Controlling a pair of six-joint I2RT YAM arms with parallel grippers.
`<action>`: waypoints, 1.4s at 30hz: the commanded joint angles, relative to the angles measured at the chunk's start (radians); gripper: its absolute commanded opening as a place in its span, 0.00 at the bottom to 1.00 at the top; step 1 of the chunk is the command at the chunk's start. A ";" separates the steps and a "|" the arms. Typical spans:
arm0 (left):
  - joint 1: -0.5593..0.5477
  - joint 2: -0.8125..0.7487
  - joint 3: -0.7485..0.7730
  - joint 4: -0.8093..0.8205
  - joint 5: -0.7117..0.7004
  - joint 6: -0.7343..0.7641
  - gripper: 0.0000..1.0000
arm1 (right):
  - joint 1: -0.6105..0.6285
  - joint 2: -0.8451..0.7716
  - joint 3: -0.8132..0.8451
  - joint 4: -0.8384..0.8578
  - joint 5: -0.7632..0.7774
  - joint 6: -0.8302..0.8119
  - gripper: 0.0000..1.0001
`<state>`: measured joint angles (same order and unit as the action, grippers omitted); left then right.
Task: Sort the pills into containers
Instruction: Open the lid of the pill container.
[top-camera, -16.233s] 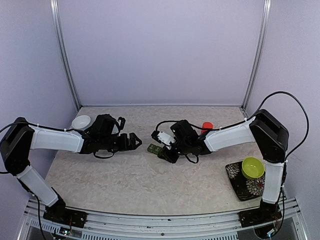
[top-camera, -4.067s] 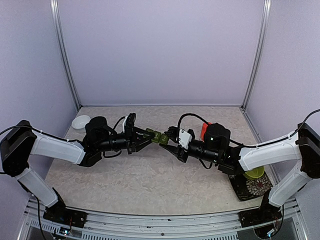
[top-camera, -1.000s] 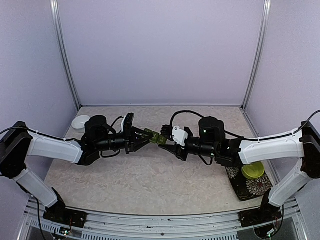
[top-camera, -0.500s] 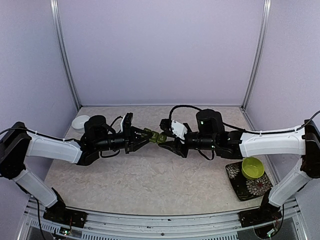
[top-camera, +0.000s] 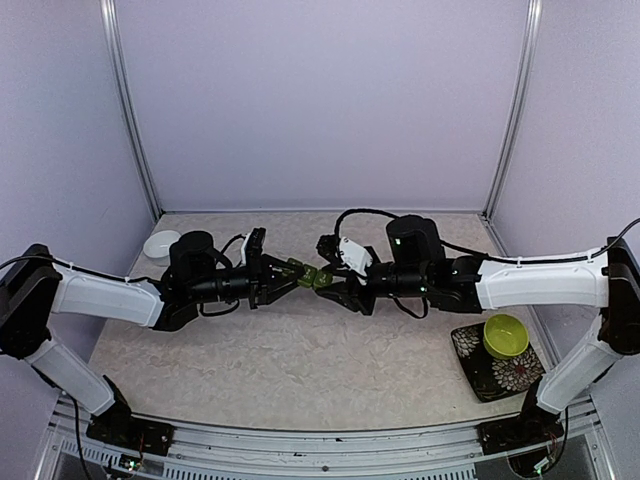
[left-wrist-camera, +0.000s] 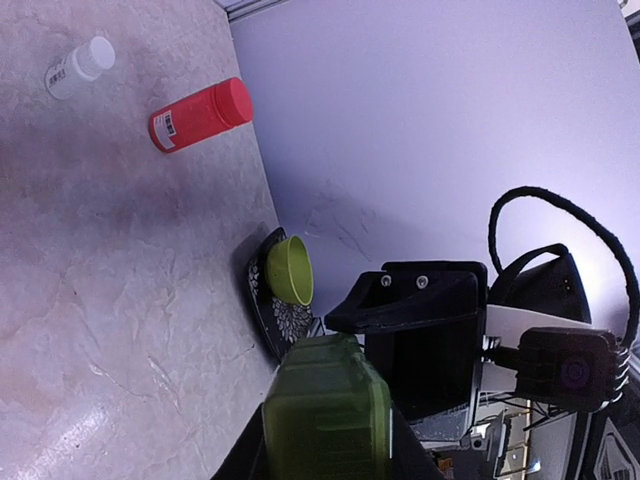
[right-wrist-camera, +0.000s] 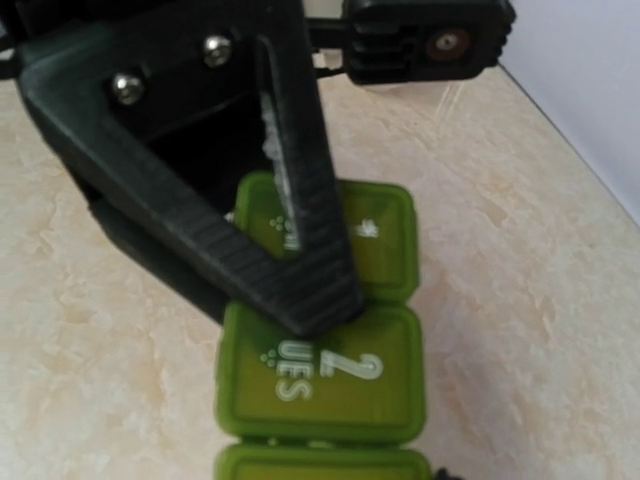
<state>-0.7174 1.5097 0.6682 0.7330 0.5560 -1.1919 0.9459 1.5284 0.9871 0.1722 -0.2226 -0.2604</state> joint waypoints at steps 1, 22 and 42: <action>-0.005 -0.015 -0.003 0.010 -0.001 0.068 0.28 | 0.001 0.011 0.055 0.008 -0.080 0.082 0.48; 0.001 -0.010 0.016 -0.010 0.005 0.078 0.28 | -0.018 -0.019 0.052 -0.026 0.170 0.049 0.70; -0.004 0.003 -0.001 0.025 0.013 0.072 0.28 | -0.036 -0.026 0.012 0.049 0.396 0.027 0.80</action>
<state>-0.7151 1.5101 0.6682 0.7120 0.5495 -1.1351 0.9195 1.4876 1.0130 0.1917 0.1043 -0.2234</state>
